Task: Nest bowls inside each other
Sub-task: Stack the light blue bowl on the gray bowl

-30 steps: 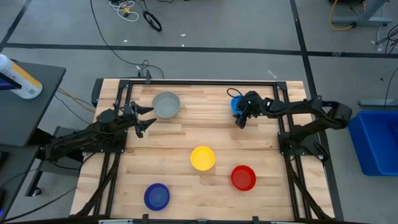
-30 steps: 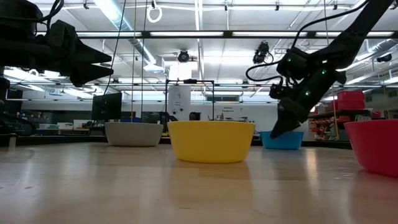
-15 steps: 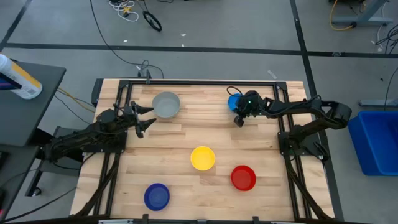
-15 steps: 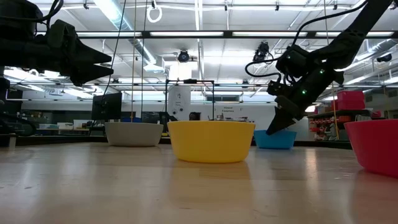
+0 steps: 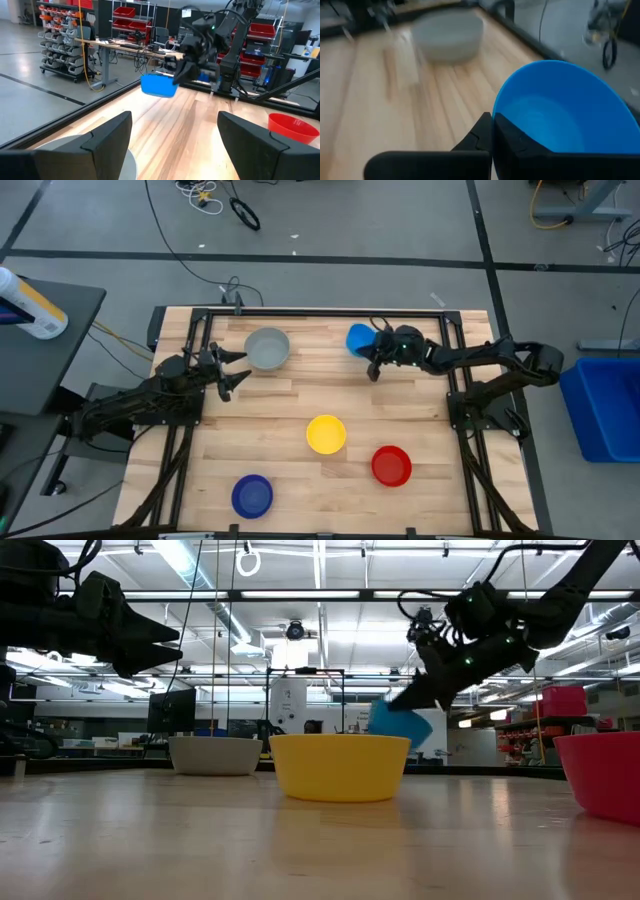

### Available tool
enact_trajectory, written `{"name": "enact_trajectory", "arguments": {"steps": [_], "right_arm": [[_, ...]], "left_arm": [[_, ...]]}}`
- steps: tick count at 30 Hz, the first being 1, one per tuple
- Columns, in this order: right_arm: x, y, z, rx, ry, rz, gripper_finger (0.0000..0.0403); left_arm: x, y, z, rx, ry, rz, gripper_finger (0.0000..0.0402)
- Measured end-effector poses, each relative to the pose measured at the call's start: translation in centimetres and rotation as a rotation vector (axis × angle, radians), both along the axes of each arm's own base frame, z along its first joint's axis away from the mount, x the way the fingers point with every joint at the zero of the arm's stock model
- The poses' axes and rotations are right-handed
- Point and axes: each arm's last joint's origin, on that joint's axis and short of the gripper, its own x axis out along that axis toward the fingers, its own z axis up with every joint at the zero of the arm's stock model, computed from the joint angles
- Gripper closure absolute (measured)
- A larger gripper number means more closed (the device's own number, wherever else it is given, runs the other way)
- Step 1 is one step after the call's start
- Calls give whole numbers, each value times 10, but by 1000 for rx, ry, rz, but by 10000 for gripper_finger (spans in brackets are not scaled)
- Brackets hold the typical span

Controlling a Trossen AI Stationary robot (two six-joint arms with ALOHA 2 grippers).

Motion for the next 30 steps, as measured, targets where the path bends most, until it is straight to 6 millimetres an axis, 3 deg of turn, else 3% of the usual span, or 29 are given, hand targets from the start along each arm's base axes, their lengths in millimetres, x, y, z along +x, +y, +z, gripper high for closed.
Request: {"name": "enact_trajectory", "arguments": {"steps": [6,17,25,30], "right_arm": [[33,2,11,-26,-132,48,402],[146,-14,16,-50,-168,245,403],[194,-20,32,-51,-238,371,403],[220,-21,27,-33,-227,392,403]], "left_arm": [[0,0,0,4,2,2,97],[0,0,0,7,3,2,97],[0,0,0,21,9,3,97],[0,0,0,21,9,3,97]]}}
